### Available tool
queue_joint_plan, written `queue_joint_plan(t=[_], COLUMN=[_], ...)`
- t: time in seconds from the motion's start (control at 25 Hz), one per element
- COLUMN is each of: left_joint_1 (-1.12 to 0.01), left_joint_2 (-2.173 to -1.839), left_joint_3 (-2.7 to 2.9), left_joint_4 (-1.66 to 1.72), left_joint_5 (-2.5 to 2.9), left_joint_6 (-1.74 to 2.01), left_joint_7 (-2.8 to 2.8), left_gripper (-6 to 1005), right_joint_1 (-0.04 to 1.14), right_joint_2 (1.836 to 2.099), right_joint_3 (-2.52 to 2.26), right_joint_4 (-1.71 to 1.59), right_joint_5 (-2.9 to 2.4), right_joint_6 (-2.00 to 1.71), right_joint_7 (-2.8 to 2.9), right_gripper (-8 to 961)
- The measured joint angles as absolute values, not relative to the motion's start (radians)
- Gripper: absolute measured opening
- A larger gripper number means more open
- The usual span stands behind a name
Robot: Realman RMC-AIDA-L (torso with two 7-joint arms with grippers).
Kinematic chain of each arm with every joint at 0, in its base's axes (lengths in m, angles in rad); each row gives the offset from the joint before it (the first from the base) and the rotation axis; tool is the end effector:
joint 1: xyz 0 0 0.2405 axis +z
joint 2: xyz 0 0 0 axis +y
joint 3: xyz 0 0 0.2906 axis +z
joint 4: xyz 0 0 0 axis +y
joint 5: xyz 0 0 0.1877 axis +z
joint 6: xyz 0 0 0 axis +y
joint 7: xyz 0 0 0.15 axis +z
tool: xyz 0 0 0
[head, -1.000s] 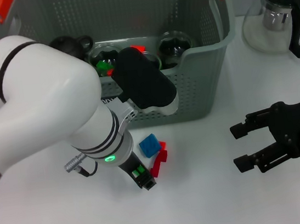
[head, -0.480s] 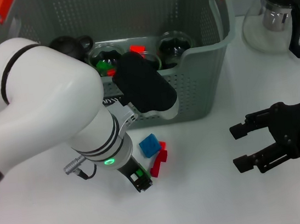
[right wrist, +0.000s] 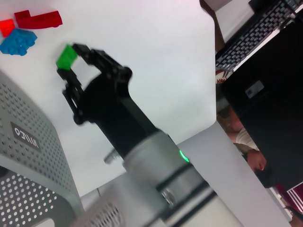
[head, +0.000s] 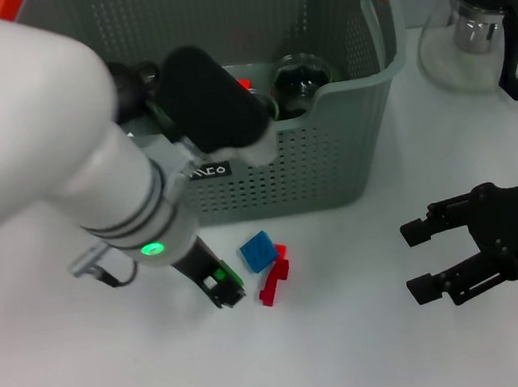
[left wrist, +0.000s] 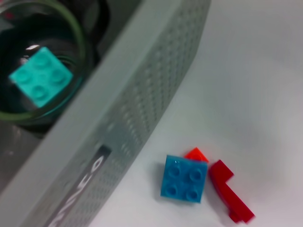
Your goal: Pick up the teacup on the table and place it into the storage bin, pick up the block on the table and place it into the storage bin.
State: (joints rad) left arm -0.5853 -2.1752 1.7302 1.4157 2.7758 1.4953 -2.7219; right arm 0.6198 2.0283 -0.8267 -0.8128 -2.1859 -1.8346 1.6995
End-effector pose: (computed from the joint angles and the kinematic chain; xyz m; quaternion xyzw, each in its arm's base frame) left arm -0.1861 0.3205 -0.0869 -0.9205 -0.2405 0.2497 0.1805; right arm 0.2440 0.3182 -0.0072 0.9653 -0.2283 -0.1176 0.0480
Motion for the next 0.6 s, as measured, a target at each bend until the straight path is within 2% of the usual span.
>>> queue_joint_plan(t=[0.32, 0.44, 0.6], left_joint_1=[-0.507, -0.528, -0.624], left_joint_2=[-2.174, -2.169, -2.16], left_joint_3=[1.418, 1.257, 1.051], left_joint_4=[1.723, 1.807, 1.816], left_joint_5=[2.616, 2.439, 2.275], left_joint_6=[1.734, 1.792, 1.809], left_joint_7=[-2.59, -2.566, -2.531], left_gripper=[412, 425, 443], right_joint_1=[0.616, 0.615, 0.622], right_joint_2=[2.024, 2.022, 2.022], right_joint_3=[-0.818, -0.816, -0.816], right_joint_4=[-0.809, -0.808, -0.809], right_joint_5=[-2.186, -2.186, -2.186], right_joint_6=[-1.838, -1.838, -1.838], right_joint_7=[1.7, 1.701, 1.704], right_gripper=[927, 927, 927])
